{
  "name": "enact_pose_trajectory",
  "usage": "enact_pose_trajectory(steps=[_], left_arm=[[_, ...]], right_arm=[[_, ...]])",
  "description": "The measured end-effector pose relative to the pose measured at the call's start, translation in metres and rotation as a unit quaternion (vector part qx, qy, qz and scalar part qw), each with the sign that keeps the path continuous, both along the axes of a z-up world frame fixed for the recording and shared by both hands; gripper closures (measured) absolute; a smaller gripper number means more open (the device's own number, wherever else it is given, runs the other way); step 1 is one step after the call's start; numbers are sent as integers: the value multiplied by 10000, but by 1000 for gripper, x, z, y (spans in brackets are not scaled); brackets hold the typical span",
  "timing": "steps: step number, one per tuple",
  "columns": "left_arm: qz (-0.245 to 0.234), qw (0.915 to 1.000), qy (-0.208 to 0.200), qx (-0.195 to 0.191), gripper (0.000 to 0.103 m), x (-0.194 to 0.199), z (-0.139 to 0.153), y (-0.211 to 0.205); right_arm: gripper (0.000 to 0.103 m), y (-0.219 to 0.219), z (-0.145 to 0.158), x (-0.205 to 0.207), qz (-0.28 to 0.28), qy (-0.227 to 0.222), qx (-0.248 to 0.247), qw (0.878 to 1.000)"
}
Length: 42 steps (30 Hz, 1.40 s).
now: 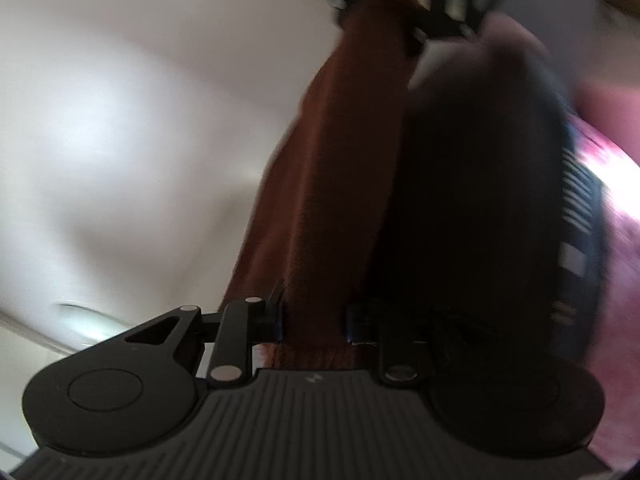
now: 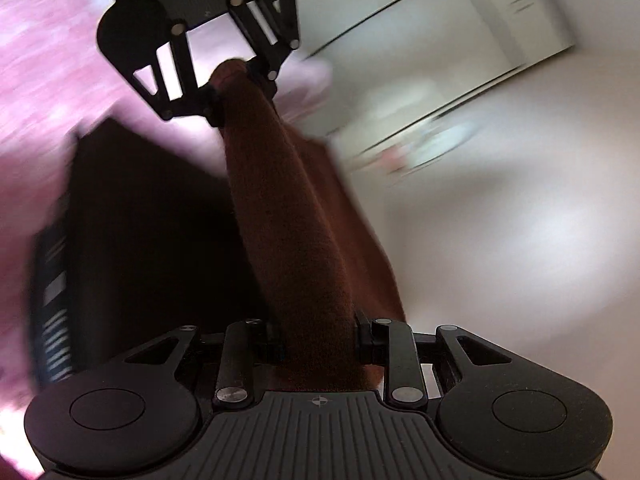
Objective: Fold clothes
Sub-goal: 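Lift the folded cardigan with both grippers and carry it to the clothes stack, then lower the cardigan onto the top of the clothes stack with both grippers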
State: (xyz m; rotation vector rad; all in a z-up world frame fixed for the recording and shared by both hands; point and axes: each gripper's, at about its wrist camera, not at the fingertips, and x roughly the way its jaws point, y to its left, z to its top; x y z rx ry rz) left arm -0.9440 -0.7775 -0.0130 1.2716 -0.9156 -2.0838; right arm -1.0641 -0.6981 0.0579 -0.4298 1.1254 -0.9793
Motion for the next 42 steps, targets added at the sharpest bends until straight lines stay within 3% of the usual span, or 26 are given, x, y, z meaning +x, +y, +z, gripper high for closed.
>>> enact_pose_trajectory(steps=[3,8,12,14,17,20,22,26,29,31,35,38,40,42], left_arm=[[40,9998,173,-79,81,1,-10,10],[61,9993,340,-162,71,5,-9,13],[138,9993,334,-103,69,12,-6,8],[146,9995,285,-48,79,11,-8,6],[224,9993,268,-108,84,6,-6,7],[303,9984,402,-265,84,1,10,19],[300,9985,418,-170,84,-2,13,30],[331,9990,233,-174,83,0,-21,50],[342,9985,261,-343,80,6,-24,59],[340,9983,297,-360,80,22,-20,62],[295,9960,403,-742,81,25,-7,64],[353,9981,188,-478,81,20,-16,57],[340,9982,-39,-500,83,20,-32,60],[396,9980,19,-488,83,22,-34,64]], right_arm=[[75,23,-24,-7,62,-65,162,9998],[68,41,-17,-17,99,42,98,9999],[68,48,-19,-19,24,240,86,9997],[68,24,-24,-10,-14,243,127,9996],[71,12,-29,0,-82,210,158,9996],[73,15,-21,5,-185,275,-92,9994],[72,19,-17,2,-344,170,-141,9992],[72,28,-46,0,-323,507,148,9981],[69,33,-45,4,-455,594,-25,9972],[66,36,-38,2,-573,429,-3,9974],[66,43,-34,-2,-786,218,13,9967],[66,43,-31,1,-967,64,66,9953],[66,42,-34,4,-954,178,35,9953],[66,45,-33,7,-949,271,11,9951]])
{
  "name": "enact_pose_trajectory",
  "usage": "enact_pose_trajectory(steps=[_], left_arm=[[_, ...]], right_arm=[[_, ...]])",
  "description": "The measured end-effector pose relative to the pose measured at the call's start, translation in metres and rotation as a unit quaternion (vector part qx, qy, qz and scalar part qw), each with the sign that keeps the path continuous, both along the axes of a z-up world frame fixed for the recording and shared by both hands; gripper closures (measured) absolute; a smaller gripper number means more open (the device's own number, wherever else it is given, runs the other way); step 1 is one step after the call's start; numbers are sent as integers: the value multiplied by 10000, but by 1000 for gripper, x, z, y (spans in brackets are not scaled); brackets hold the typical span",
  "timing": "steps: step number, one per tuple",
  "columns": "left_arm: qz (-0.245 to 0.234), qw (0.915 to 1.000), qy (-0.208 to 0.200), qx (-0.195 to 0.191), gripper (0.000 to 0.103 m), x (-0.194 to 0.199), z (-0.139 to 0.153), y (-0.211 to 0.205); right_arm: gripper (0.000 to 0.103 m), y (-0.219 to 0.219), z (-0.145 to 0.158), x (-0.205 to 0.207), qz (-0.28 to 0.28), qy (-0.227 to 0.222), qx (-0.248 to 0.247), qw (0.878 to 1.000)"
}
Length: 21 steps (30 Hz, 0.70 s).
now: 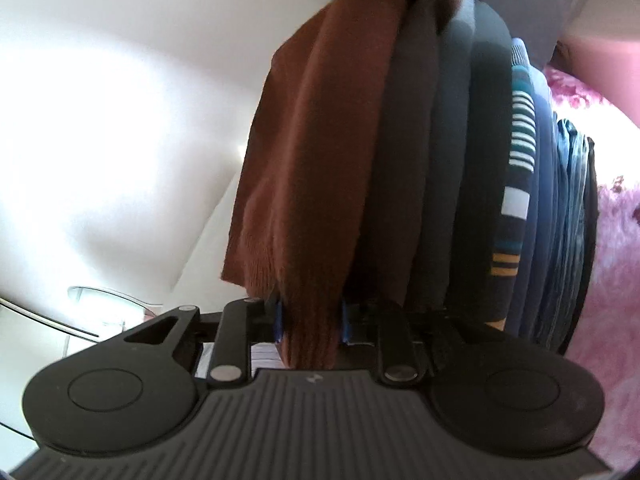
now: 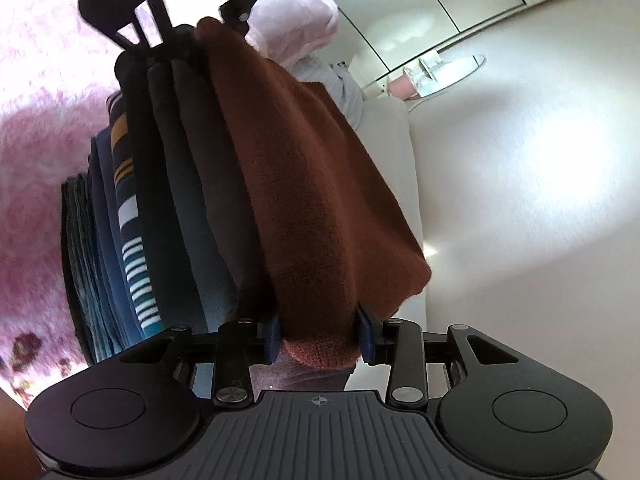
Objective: Fold clothes
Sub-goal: 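Lower the cardigan onto the top of the clothes stack with both grippers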
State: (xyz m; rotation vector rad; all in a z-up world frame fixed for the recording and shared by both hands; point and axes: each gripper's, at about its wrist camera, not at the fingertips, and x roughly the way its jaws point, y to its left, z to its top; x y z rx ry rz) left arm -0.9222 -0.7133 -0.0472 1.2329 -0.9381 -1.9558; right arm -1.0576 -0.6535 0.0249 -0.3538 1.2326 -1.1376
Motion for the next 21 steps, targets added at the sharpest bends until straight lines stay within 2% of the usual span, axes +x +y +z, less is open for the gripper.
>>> enact_pose_trajectory(steps=[6,8,11,13,17,21], left_arm=[[362,9974,495,372,81,4,16,4],[483,9954,660,496,81,5,21,6],[657,9904,962,743,80,9,31,8],[708,9834,1353,980,80,17,44,12],[560,9719,2034,1044,78,15,71,33],[645,9600,2429,1233,77,9,85,-2]], right_arm=[[59,12,6,2,-315,-64,-60,9995],[59,17,10,1,-573,-279,-65,9979],[58,26,20,0,-870,-864,32,9924],[58,31,30,0,-971,-1309,12,9866],[58,35,54,3,-1043,-2145,-186,9710],[58,17,77,2,-1095,-2806,-479,9524]])
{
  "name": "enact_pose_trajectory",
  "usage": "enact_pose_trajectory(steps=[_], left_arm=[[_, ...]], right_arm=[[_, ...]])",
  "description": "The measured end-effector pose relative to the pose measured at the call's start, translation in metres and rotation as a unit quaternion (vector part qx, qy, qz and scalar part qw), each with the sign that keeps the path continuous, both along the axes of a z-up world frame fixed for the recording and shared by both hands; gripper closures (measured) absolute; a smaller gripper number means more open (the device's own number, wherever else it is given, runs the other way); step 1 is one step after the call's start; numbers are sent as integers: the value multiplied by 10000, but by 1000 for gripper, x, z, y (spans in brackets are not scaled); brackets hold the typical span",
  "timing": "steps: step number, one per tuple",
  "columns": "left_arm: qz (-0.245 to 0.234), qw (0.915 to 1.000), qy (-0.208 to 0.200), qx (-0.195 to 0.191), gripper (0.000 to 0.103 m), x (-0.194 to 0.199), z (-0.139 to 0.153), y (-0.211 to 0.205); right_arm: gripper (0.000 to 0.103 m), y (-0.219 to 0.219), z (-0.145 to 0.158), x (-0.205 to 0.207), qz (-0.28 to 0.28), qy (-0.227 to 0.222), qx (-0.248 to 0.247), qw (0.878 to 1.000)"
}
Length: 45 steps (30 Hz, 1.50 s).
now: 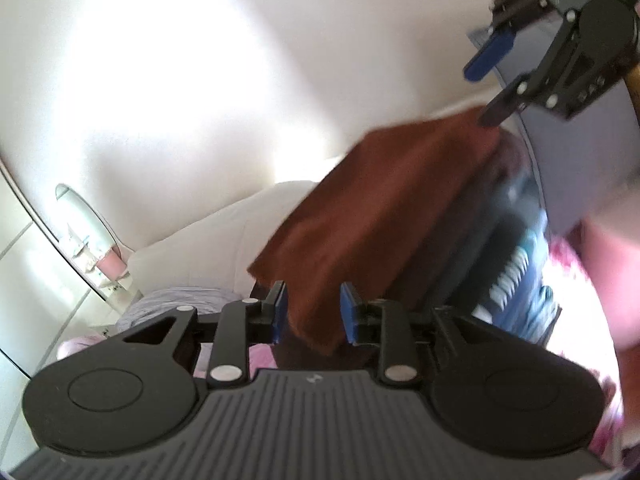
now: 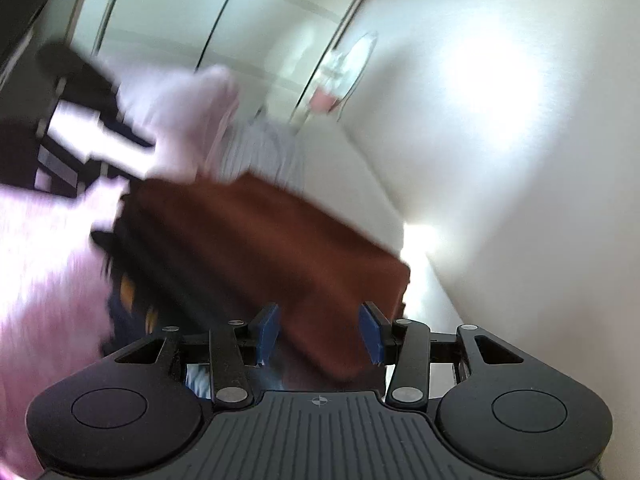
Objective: Fold clothes
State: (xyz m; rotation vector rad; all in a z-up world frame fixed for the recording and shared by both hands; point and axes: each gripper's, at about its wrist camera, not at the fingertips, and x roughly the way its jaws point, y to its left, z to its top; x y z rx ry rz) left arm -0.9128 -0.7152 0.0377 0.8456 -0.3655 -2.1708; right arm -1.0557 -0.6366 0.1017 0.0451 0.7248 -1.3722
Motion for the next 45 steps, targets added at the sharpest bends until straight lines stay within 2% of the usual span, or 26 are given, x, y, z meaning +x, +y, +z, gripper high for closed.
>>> enact_pose_trajectory(steps=[2,4,7,11,12,13,15,16,19,23,27,30,32,37,40,45], left_arm=[[99,9994,124,311,76,-5,3,-14],[224,9970,131,723,75,1,7,-31],[291,9949,70,966,74,9,0,-30],[425,9936,123,1035,73,12,-2,-35],[486,9930,153,1067,72,14,-7,-37],[556,9924,189,1081,72,16,-6,-36],[725,9902,317,1148,68,21,1,-29],[811,9889,386,1186,64,24,5,-26],[1153,9802,676,1458,52,36,16,-14],[1580,9640,1004,1888,31,44,10,3],[1844,9485,1184,2287,23,50,5,20],[2062,9334,1426,2568,17,58,3,28],[2022,9332,1502,2562,8,65,6,36],[1847,9367,1657,2470,7,85,12,56],[1741,9385,1749,2414,7,97,17,69],[1444,9459,1772,2302,4,134,30,106]], right_arm=[[58,-16,2,-7,-92,-458,19,9989],[58,-31,-7,-18,-285,-900,252,9952],[58,-40,-25,-26,-486,-1286,534,9891],[57,-30,-22,-26,-520,-1294,394,9894],[53,-30,-21,-27,-538,-1351,355,9887],[45,-29,-21,-28,-560,-1411,311,9879],[31,-22,-18,-28,-638,-1526,179,9861],[28,-17,-17,-28,-672,-1596,120,9848],[27,2,-27,-27,-730,-1812,92,9807],[26,22,-41,-25,-974,-2112,389,9718],[25,36,-56,-21,-1214,-2294,807,9624],[24,46,-61,-18,-1461,-2434,994,9537],[24,54,-61,-16,-1675,-2545,1060,9465],[12,82,-49,1,-2024,-2660,905,9381],[11,102,-40,23,-2232,-2571,744,9373],[11,146,-32,69,-2601,-2561,605,9290]])
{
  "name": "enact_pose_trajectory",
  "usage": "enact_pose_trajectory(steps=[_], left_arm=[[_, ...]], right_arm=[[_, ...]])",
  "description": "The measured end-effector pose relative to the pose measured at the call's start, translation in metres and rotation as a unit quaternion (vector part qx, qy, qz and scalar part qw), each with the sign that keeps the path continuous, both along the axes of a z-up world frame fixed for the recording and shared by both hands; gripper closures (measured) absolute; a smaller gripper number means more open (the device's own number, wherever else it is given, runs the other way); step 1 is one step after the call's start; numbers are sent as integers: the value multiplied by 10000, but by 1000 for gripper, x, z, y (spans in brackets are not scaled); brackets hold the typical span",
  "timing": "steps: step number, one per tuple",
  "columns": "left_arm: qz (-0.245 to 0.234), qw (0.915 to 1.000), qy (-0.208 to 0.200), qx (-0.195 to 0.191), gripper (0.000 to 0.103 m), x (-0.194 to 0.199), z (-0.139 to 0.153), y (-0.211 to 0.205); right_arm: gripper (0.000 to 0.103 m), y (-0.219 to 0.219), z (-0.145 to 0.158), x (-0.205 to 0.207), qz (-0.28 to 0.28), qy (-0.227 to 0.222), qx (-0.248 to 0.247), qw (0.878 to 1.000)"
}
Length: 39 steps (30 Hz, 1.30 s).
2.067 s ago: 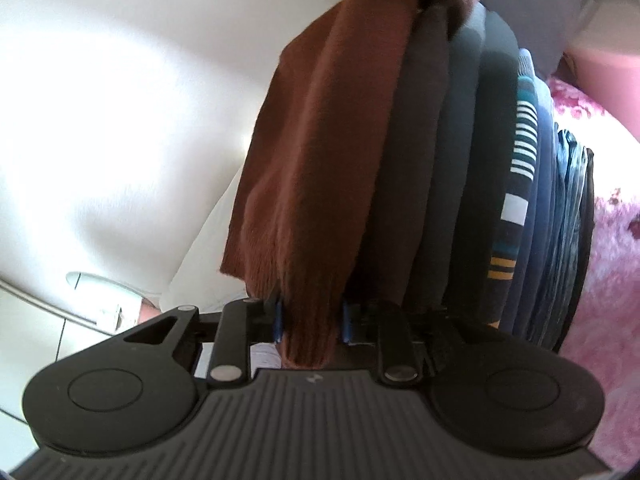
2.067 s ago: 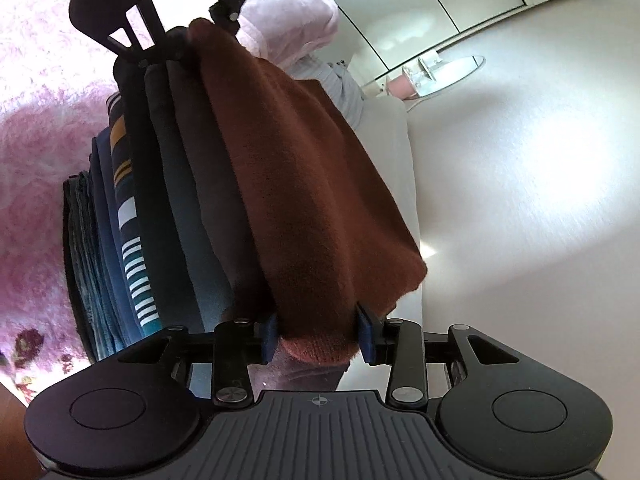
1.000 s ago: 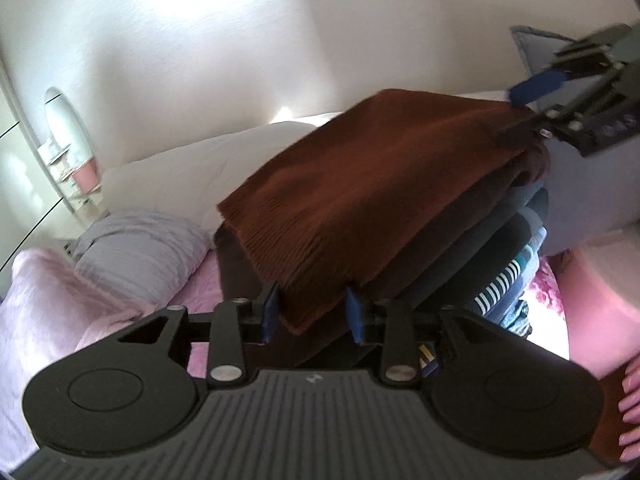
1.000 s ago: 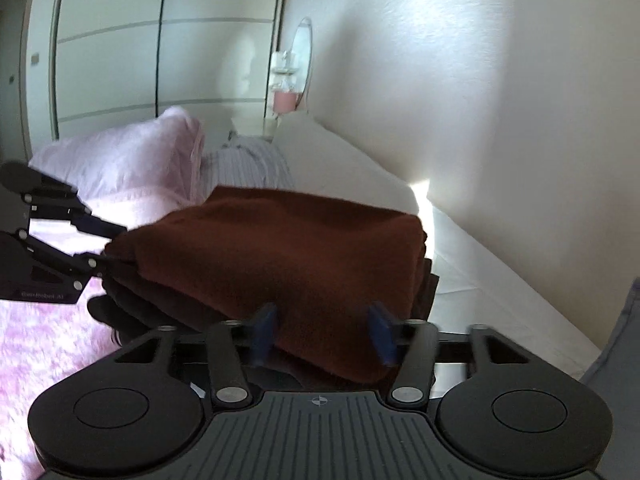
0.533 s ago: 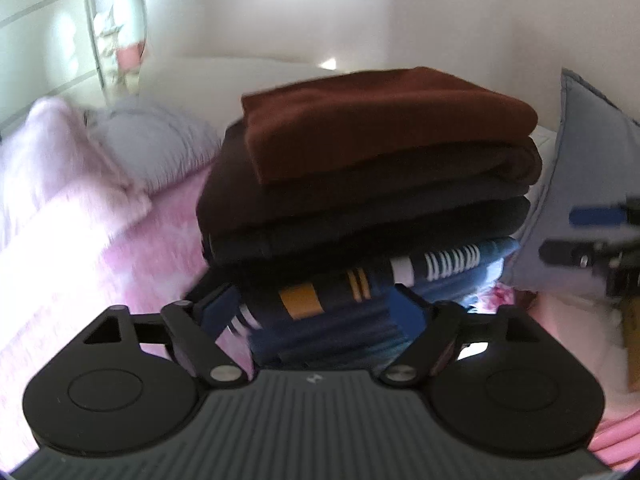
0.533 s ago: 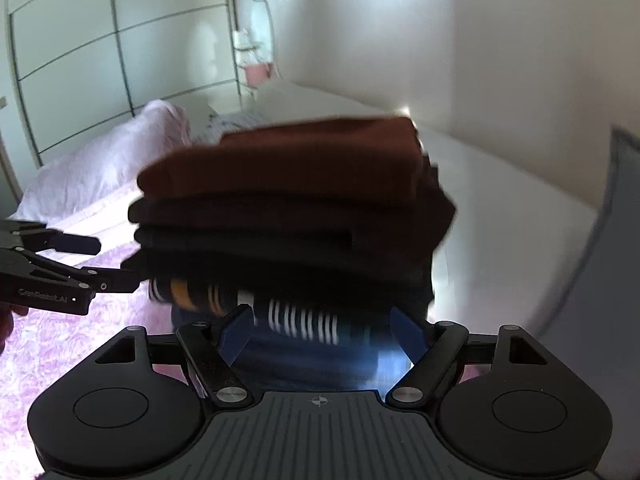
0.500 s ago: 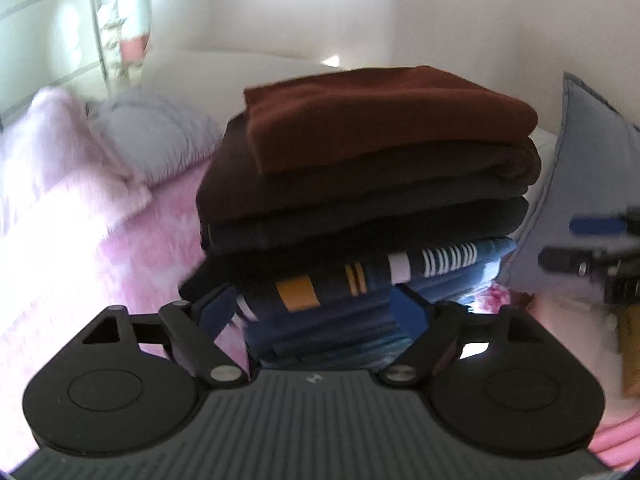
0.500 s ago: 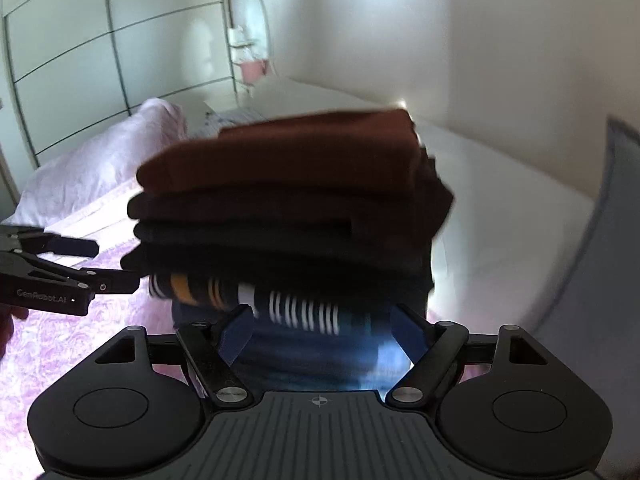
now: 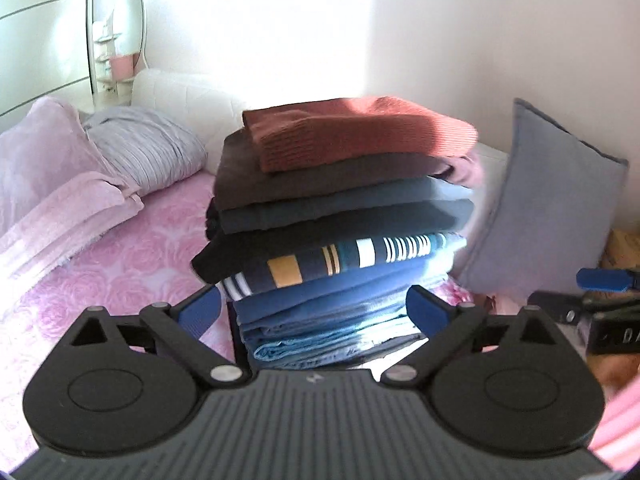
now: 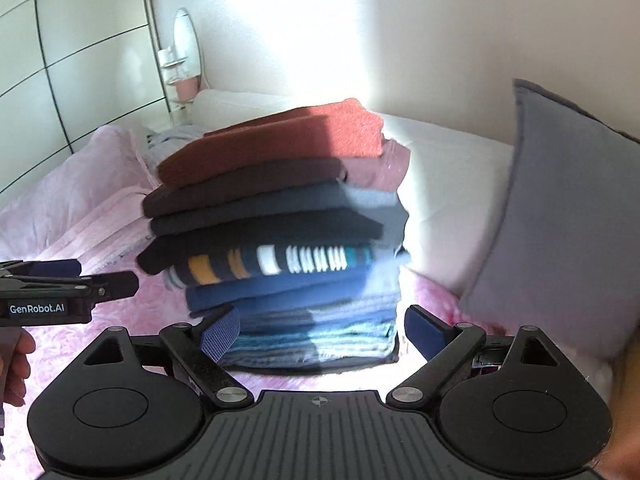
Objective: Fold clothes
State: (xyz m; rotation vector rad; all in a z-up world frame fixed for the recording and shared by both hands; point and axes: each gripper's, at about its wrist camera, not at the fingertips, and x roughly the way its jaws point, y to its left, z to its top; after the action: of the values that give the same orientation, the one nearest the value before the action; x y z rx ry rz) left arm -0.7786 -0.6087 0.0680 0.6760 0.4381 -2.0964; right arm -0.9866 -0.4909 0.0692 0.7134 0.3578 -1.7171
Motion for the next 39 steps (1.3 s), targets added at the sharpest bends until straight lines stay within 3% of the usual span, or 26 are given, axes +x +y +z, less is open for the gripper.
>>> enact_pose_trajectory(steps=[5,12,18,24,39], left_arm=[[22,9998,-41,205,4,39,-5,33],[15,9992,-135,388,4,52,-5,56],[10,9983,-220,538,4,62,-5,74],[-74,9984,-198,531,4,48,-1,85],[82,9975,-351,606,4,50,-7,90]], right_arm=[[11,40,-1,49,-236,41,64,9997],[11,86,-6,83,-663,-77,263,9974],[11,95,2,84,-608,-11,306,9977],[11,100,10,74,-638,21,303,9975],[11,96,4,81,-515,-33,411,9978]])
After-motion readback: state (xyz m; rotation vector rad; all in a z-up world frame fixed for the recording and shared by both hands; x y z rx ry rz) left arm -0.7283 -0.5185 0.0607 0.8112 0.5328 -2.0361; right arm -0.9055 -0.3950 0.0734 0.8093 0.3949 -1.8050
